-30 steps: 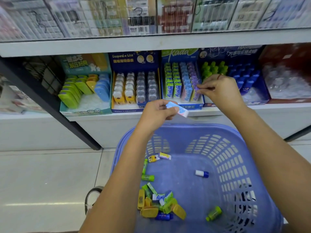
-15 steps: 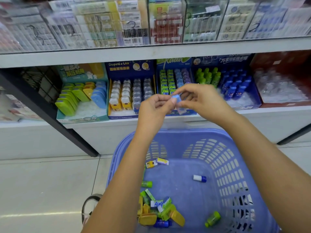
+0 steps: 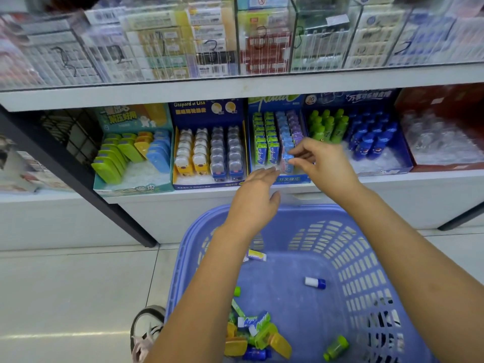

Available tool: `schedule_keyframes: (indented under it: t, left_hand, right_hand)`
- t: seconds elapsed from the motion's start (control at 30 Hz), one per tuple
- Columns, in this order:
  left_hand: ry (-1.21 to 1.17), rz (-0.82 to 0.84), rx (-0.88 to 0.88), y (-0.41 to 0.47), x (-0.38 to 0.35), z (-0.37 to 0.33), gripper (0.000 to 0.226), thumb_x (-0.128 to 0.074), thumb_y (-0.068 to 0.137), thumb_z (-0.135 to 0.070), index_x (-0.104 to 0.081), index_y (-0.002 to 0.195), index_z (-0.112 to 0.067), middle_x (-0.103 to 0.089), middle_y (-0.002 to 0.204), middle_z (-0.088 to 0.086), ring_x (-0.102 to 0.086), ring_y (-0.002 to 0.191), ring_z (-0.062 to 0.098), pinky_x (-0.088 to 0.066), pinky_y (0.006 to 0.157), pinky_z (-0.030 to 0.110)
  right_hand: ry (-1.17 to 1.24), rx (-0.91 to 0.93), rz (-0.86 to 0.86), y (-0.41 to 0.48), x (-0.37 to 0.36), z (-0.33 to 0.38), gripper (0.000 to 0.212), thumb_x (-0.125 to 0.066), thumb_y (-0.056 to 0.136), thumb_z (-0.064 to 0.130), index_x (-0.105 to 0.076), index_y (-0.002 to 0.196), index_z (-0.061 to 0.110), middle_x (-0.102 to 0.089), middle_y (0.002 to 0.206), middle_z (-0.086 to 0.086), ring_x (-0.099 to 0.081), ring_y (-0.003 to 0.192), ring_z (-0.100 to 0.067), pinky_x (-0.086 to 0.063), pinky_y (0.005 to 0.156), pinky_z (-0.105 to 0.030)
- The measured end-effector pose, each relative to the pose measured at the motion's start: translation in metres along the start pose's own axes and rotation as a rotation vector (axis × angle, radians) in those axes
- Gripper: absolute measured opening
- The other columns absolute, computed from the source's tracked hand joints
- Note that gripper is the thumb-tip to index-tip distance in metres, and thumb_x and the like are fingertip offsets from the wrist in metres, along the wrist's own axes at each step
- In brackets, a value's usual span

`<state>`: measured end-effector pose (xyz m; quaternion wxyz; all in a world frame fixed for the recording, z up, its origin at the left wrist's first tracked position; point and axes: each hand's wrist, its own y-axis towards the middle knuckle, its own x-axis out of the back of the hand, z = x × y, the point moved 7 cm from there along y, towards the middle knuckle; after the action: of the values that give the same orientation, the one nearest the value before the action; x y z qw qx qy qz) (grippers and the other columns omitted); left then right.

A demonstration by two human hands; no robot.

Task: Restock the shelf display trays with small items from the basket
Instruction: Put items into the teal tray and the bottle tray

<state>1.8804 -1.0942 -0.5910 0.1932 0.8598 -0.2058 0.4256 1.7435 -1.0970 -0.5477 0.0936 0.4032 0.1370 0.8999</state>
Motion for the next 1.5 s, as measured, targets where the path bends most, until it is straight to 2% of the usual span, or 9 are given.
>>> schedule_keyframes:
  t: [0.17, 0.3, 0.47, 0.6, 0.77, 1.0, 1.1, 1.3, 1.5]
  left_hand:
    - [-0.1, -0.036, -0.028, -0.006, 0.006, -0.002, 0.044, -0.052, 0.095, -0.018, -0.047, 0.138, -0.018, -0.048, 0.143, 0.0, -0.035, 0.137, 0.013, -0.024, 0.11, 0.021]
    - [-0.216, -0.171, -0.029, -0.022, 0.017, -0.003, 0.02, -0.054, 0.093, -0.028, -0.069, 0.089, -0.015, -0.07, 0.089, 0.0, -0.062, 0.087, 0.016, -0.049, 0.081, 0.03]
    - [0.026, 0.385, 0.299, -0.052, -0.049, 0.046, 0.021, -0.056, 0.089, -0.019, -0.068, 0.079, -0.006, -0.069, 0.083, 0.016, -0.063, 0.079, 0.028, -0.047, 0.07, 0.035]
    - [0.195, 0.881, 0.43, -0.113, -0.126, 0.081, 0.022, -0.058, 0.087, -0.015, -0.066, 0.105, -0.004, -0.064, 0.111, 0.016, -0.061, 0.103, 0.029, -0.049, 0.086, 0.033]
    - [0.285, 1.118, 0.377, -0.166, -0.182, 0.108, 0.013, -0.066, 0.082, -0.006, -0.062, 0.095, -0.002, -0.06, 0.11, 0.027, -0.06, 0.103, 0.036, -0.049, 0.085, 0.044]
    - [0.344, 1.092, 0.34, -0.18, -0.204, 0.127, 0.026, -0.064, 0.081, -0.003, -0.062, 0.105, 0.007, -0.062, 0.111, 0.027, -0.059, 0.105, 0.041, -0.048, 0.085, 0.043]
    - [0.337, 1.081, 0.4, -0.182, -0.206, 0.131, 0.031, -0.066, 0.082, -0.009, -0.061, 0.108, 0.006, -0.061, 0.114, 0.026, -0.059, 0.108, 0.04, -0.047, 0.088, 0.043]
    - [0.128, 1.097, 0.671, -0.171, -0.196, 0.146, 0.02, -0.064, 0.086, -0.013, -0.062, 0.075, 0.004, -0.057, 0.081, 0.024, -0.06, 0.09, 0.035, -0.049, 0.07, 0.032]
    - [-0.205, 0.693, 0.928, -0.14, -0.172, 0.164, 0.037, -0.061, 0.089, -0.014, -0.047, 0.055, -0.01, -0.049, 0.057, 0.005, -0.053, 0.063, 0.023, -0.041, 0.056, 0.023]
  right_hand:
    - [-0.19, 0.063, 0.015, 0.005, 0.005, 0.01, 0.016, -0.073, 0.079, 0.01, -0.073, 0.092, 0.0, -0.059, 0.096, -0.016, -0.051, 0.076, -0.016, -0.037, 0.07, -0.018]
    - [-0.358, 0.055, 0.12, 0.011, 0.008, 0.016, 0.023, -0.069, 0.083, 0.018, -0.071, 0.102, 0.006, -0.056, 0.103, -0.011, -0.057, 0.091, -0.026, -0.043, 0.08, -0.03]
    - [-0.263, 0.027, 0.374, -0.029, -0.047, 0.015, 0.023, -0.072, 0.079, 0.037, -0.057, 0.076, 0.02, -0.049, 0.063, 0.013, -0.05, 0.068, -0.015, -0.033, 0.061, -0.027]
    - [-0.331, -0.123, 0.781, -0.094, -0.137, -0.043, 0.023, -0.064, 0.086, 0.029, -0.065, 0.103, 0.013, -0.066, 0.104, -0.007, -0.057, 0.102, -0.023, -0.041, 0.083, -0.03]
    - [-0.267, -0.166, 0.908, -0.146, -0.208, -0.094, 0.046, -0.046, 0.09, 0.003, -0.047, 0.135, 0.012, -0.051, 0.128, -0.017, -0.047, 0.122, -0.03, -0.031, 0.098, -0.03]
    - [-0.32, -0.068, 0.901, -0.165, -0.256, -0.118, 0.043, -0.033, 0.099, 0.037, -0.038, 0.142, 0.03, -0.033, 0.151, -0.006, -0.04, 0.131, -0.028, -0.034, 0.107, -0.039]
    - [-0.415, -0.004, 0.891, -0.172, -0.266, -0.114, 0.053, -0.029, 0.101, 0.021, -0.013, 0.149, 0.036, -0.008, 0.159, -0.003, -0.038, 0.13, -0.03, -0.039, 0.101, -0.039]
    - [-0.531, 0.092, 0.808, -0.184, -0.266, -0.119, 0.052, -0.025, 0.097, 0.001, -0.017, 0.148, 0.004, -0.004, 0.159, -0.011, -0.021, 0.141, -0.026, -0.027, 0.108, -0.039]
    - [-0.533, -0.077, 0.808, -0.166, -0.272, -0.116, 0.034, -0.035, 0.095, 0.009, -0.038, 0.129, 0.006, -0.052, 0.125, -0.016, -0.05, 0.116, -0.028, -0.041, 0.086, -0.039]
